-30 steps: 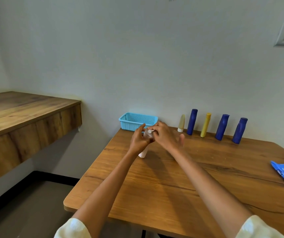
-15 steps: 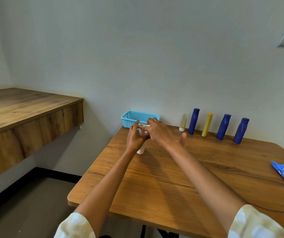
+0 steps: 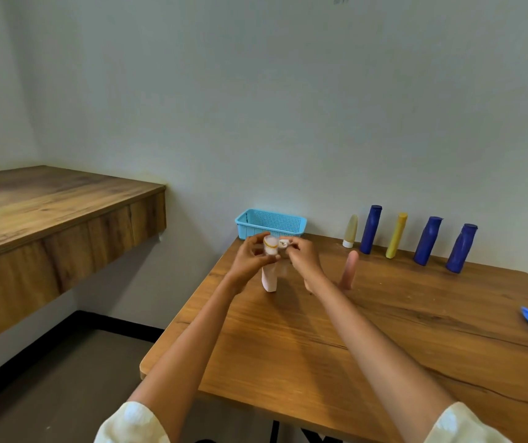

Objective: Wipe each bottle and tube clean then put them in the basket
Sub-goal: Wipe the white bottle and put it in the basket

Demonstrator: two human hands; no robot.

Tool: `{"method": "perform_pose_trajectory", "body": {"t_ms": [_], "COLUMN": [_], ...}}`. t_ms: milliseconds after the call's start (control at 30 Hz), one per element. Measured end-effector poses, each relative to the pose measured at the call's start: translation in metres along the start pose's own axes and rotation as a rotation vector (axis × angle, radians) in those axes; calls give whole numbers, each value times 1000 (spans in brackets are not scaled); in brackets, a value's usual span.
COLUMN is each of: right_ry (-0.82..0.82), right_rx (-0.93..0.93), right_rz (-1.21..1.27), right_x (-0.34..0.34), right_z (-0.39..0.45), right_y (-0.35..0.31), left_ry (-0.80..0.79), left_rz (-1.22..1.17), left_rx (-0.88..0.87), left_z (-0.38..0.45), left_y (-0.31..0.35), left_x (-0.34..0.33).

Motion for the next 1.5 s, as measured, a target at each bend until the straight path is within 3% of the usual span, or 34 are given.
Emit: {"method": "perform_pose_trajectory", "body": {"t_ms": [100, 300, 400, 500, 567, 767, 967, 1067, 1200, 1267, 1400, 1500], "right_ry": [-71, -131, -109, 86, 150, 136, 80, 155, 9, -34, -119, -75], "right_rx": [-22, -216, -262, -185, -65, 190, 98, 137, 32, -76, -269, -350], "right_rz": [78, -159, -152, 15, 0, -130, -337, -142, 190, 326, 314, 656], "right_x": [-14, -22, -16, -5, -3, -7, 14, 22, 15, 17, 22, 15], "right_z": [-4, -16, -11, -5, -4, -33, -44, -41, -33, -34, -37, -38], "right_y": [0, 30, 35, 20, 4, -1, 24, 8, -16, -17, -2, 6], "left_ry": [-15, -25, -16, 7, 54, 256, 268, 98, -86, -96, -58, -34], "left_rz": [-49, -74, -53, -36, -79, -254, -226, -228, -296, -291, -283, -244], "left_rx": [-4, 5, 1, -24, -27, 2, 3, -17, -59, -82, -118, -151], "left_z": [0, -5, -6, -7, -7, -3, -6, -8, -14, -16, -19, -16], "left_y": [-6, -3, 0, 1, 2, 20, 26, 34, 49, 53, 57, 60], "left_x": [9, 7, 5, 4, 2, -3, 8, 1, -15, -16, -12, -10]}}
Point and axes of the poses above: each hand's wrist, its own z-axis towards the middle knuckle, its own x-axis out of the back of the hand, y = z × x, the point moved 4 cm from there along z, towards the middle knuckle, and after that the axes turned 10 degrees about -y, right-handed, at the moved point
